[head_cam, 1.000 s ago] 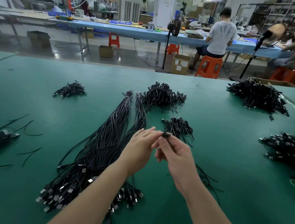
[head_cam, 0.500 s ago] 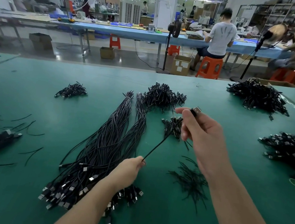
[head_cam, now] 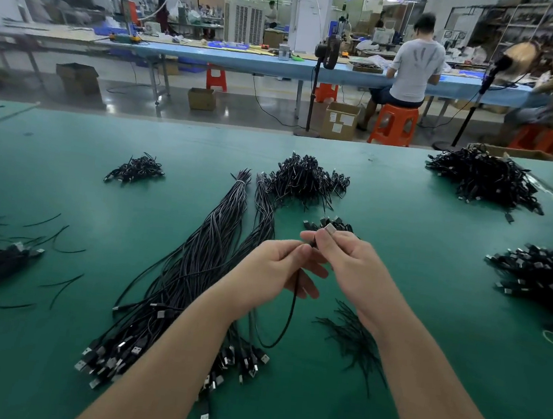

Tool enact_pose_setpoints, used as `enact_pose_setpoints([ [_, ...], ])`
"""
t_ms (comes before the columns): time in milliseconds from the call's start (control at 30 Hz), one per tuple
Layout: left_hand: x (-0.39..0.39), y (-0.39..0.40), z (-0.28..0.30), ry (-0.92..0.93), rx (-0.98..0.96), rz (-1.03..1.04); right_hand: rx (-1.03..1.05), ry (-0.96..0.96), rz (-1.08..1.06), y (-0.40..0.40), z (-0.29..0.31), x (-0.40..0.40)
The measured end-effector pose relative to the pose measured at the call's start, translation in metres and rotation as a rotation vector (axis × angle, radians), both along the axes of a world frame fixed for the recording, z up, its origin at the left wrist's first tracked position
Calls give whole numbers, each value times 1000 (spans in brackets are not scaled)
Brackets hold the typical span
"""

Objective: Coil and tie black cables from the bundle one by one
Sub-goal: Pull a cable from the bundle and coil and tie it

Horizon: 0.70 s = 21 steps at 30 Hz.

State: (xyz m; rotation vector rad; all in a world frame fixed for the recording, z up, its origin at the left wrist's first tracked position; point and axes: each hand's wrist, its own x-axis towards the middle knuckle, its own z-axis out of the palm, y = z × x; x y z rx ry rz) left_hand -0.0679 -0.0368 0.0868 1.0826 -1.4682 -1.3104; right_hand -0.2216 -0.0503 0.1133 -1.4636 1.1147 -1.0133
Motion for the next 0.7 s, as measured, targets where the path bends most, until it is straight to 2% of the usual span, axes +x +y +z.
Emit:
enact_pose_setpoints([
  [133,1,2,-3,-66,-38,-7,4,78,25,-2,-2,-3],
  [300,-1,2,-7,-186,-22,-40,1,53,19,0,-6,-2],
  [567,-5,7,-10,-129,56,-18,-6,141,24,-1,-11,-4],
  [700,-4,5,-12,-170,67,-39,-11,162,23,-3,-15,-2],
])
